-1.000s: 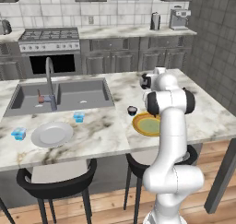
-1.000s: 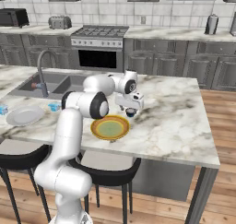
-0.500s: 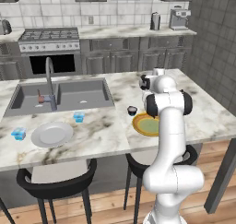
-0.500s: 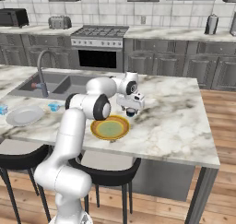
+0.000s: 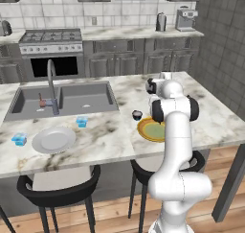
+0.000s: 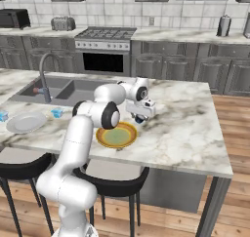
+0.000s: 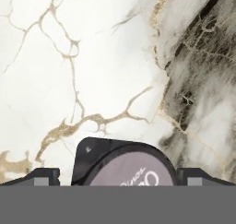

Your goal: Place two yogurt containers on each plate.

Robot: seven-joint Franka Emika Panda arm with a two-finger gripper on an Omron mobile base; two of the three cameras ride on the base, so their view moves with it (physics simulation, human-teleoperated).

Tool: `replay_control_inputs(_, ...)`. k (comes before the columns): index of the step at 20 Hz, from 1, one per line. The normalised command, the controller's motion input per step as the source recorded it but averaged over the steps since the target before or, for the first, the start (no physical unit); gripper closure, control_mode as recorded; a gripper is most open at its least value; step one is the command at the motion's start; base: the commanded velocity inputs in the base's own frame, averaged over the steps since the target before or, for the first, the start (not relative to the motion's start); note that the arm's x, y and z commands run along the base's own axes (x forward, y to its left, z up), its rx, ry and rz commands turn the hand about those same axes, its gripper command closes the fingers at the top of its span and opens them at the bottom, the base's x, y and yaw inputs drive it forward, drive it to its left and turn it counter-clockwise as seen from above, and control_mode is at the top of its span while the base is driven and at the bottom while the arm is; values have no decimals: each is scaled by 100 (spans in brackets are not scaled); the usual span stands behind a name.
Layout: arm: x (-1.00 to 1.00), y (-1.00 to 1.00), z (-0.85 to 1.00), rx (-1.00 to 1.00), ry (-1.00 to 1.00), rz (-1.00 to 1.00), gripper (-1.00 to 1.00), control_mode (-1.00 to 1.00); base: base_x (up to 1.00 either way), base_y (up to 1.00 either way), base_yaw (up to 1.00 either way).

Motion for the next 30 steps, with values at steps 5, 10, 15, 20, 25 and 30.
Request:
replay_control_inputs(5, 0, 1, -19, 0, 1, 0, -100, -100, 0, 0, 0)
replay_control_inputs(10, 0, 9, -14, -1, 1, -2, 100, -100, 0, 0, 0)
replay_control_inputs(15, -3, 0, -5, 0, 0, -1, 100, -100, 0, 0, 0)
replay_control_inputs(20, -60, 6, 42, 0, -8, -6, 100, -100, 0, 0, 0)
replay_control_inputs(25, -100, 44, 42, -7, -15, -8, 100, -100, 0, 0, 0)
replay_control_inputs(30, -97, 77, 5, -13, -12, -7, 100, -100, 0, 0, 0)
